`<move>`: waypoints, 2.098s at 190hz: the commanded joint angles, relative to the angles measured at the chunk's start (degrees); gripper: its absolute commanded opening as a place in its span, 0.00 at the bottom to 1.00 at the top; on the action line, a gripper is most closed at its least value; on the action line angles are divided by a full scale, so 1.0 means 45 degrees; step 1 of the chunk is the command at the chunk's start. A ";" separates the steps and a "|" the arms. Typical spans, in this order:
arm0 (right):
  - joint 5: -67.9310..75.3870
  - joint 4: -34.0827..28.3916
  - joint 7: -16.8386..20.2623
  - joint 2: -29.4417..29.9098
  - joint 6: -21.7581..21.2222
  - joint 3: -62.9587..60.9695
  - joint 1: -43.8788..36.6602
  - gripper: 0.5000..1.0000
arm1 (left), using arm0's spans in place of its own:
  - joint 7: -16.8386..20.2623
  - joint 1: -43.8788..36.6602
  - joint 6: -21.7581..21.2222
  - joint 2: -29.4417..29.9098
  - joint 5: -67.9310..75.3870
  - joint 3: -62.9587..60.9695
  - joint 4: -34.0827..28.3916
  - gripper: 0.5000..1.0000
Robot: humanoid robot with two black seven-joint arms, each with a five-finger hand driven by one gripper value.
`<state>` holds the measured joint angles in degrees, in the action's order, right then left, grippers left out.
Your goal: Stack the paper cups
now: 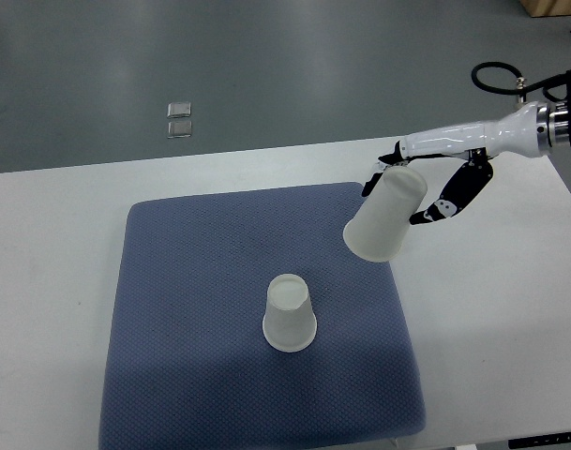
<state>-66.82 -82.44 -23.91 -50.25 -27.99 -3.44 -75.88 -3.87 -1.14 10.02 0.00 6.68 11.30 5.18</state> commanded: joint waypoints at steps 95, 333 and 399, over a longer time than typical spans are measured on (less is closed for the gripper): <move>-0.0034 -0.0372 0.0312 0.3217 -0.0382 0.0159 -0.1535 0.41 | 0.0000 0.0001 0.0000 0.0000 0.0000 -0.0011 0.0000 1.00; -0.0366 0.0312 0.0859 0.4545 -0.0245 0.1097 -0.1496 0.84 | 0.0000 0.0001 0.0000 0.0000 0.0000 -0.0012 0.0000 1.00; 0.4985 0.2695 0.1347 0.4565 -0.0284 0.1038 -0.0852 0.84 | 0.0000 0.0001 0.0000 0.0000 0.0000 -0.0012 0.0000 1.00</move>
<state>-55.08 -74.81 -19.78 -30.00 -29.27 1.15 -81.54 -3.87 -1.14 10.02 0.00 6.68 11.28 5.19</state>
